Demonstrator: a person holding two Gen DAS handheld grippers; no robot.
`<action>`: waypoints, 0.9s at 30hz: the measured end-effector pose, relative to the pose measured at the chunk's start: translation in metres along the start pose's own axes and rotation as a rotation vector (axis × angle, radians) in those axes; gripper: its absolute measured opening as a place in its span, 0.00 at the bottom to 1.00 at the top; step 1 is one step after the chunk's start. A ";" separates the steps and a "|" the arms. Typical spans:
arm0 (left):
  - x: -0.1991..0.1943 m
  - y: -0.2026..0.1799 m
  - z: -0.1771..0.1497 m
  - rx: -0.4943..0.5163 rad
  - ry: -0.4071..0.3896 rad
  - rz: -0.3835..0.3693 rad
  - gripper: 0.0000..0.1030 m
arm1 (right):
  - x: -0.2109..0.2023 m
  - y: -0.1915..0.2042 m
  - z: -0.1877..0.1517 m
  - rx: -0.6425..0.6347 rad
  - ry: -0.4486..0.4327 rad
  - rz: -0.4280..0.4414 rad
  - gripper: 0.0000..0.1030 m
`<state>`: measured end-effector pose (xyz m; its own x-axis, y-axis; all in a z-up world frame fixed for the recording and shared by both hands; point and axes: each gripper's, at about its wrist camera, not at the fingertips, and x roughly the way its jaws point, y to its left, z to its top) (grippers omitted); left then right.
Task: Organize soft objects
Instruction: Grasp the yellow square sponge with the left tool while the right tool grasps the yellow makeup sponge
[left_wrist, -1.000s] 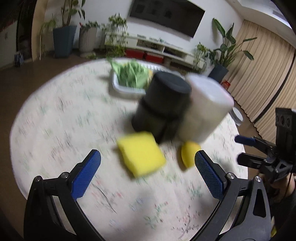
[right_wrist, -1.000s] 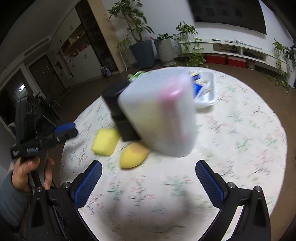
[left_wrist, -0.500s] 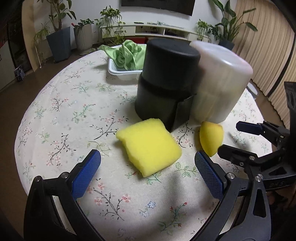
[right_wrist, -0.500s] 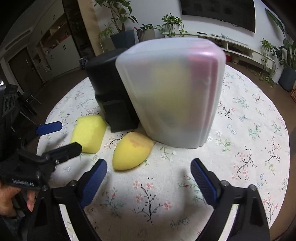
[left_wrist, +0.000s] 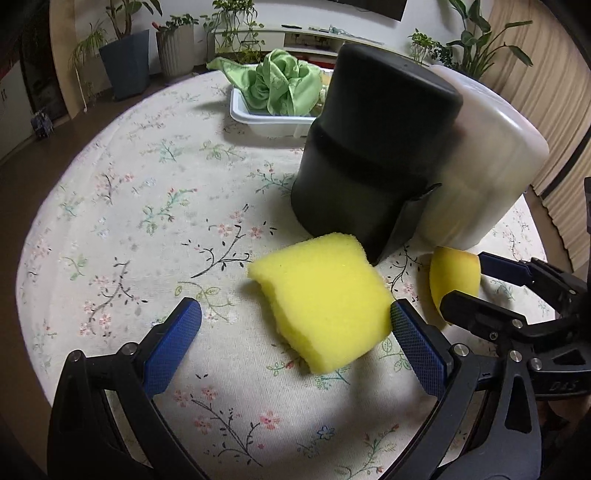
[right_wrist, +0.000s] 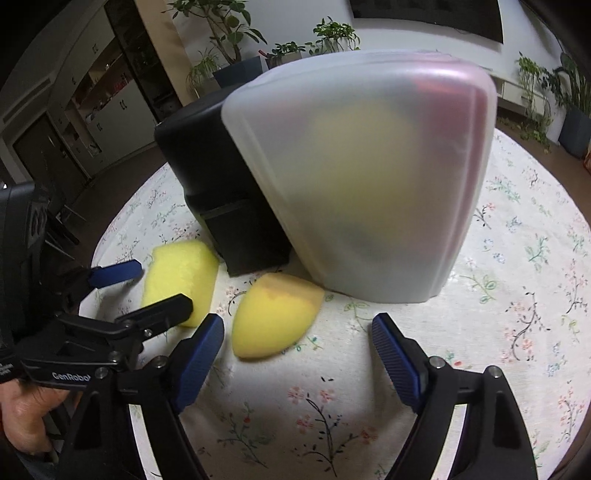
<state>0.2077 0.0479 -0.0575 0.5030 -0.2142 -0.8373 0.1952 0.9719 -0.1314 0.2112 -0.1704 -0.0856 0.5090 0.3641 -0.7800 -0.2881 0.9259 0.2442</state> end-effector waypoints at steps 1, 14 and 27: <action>0.001 0.001 0.000 0.001 0.005 -0.001 1.00 | 0.001 0.000 0.000 0.008 0.002 0.007 0.83; 0.008 -0.011 0.000 0.060 0.009 0.050 1.00 | 0.008 0.008 0.000 -0.003 0.015 0.023 0.52; -0.002 -0.026 -0.006 0.062 -0.031 0.027 0.60 | -0.004 0.018 -0.019 -0.041 0.004 0.061 0.44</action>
<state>0.1968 0.0240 -0.0552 0.5346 -0.1922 -0.8230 0.2325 0.9697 -0.0754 0.1888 -0.1576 -0.0885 0.4863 0.4196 -0.7664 -0.3519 0.8969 0.2677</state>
